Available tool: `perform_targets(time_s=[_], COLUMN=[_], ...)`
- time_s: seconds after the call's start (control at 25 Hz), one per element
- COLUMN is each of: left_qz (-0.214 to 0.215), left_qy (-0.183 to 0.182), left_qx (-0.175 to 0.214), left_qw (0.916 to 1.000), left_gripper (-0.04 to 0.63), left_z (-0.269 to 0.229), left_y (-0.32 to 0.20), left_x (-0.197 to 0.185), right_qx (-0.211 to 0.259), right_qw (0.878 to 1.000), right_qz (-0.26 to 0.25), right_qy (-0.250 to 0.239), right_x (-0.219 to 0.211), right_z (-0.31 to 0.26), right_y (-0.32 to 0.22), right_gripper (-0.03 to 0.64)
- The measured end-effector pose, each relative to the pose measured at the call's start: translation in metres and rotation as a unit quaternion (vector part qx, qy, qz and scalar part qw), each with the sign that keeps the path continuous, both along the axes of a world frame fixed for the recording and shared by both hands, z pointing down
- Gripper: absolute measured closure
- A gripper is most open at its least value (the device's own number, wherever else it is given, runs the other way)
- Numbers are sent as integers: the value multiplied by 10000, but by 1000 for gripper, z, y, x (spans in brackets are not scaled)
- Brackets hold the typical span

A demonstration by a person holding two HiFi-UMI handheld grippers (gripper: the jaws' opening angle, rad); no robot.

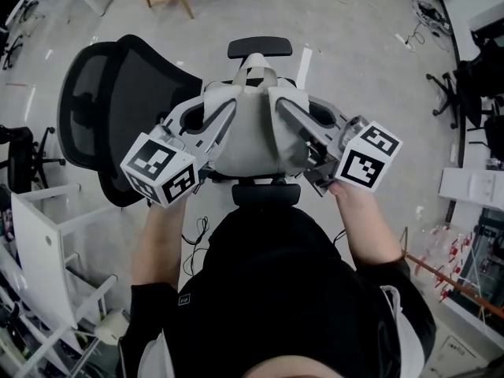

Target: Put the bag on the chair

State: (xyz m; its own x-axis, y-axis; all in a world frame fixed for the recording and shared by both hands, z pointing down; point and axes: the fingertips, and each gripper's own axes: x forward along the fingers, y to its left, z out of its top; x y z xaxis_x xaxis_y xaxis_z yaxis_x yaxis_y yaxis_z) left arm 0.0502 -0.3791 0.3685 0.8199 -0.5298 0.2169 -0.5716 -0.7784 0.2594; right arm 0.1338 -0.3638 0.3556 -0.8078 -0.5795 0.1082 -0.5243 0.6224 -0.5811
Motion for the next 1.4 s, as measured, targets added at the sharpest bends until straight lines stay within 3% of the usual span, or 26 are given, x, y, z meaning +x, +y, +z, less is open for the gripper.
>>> perform_targets(time_s=[0.16, 0.52, 0.68, 0.92, 1.04, 1.4], left_qz=[-83, -277, -546, -706, -706, -730], left_qy=[9, 102, 153, 43, 226, 75], left_qx=[-305, -589, -959, -1653, -1676, -1804], left_qw=[9995, 9978, 9938, 9837, 9831, 9809], left_gripper=[532, 532, 531, 529, 531, 500], left_z=[27, 56, 89, 160, 169, 188], left_y=[-26, -62, -44, 11, 31, 64], left_x=[-6, -2, -18, -34, -40, -55], right_qx=[-210, -305, -604, -1672, -1715, -1903], right_qw=[9998, 9993, 9969, 9838, 9823, 9780], right_qz=[-27, -175, -401, -513, -629, -516], right_qy=[39, 140, 310, 386, 404, 689], right_x=[-7, -2, -16, -27, -32, -25], right_z=[26, 52, 86, 159, 170, 191], right_y=[-28, -59, -43, 2, 20, 53], right_gripper=[540, 540, 537, 526, 518, 430])
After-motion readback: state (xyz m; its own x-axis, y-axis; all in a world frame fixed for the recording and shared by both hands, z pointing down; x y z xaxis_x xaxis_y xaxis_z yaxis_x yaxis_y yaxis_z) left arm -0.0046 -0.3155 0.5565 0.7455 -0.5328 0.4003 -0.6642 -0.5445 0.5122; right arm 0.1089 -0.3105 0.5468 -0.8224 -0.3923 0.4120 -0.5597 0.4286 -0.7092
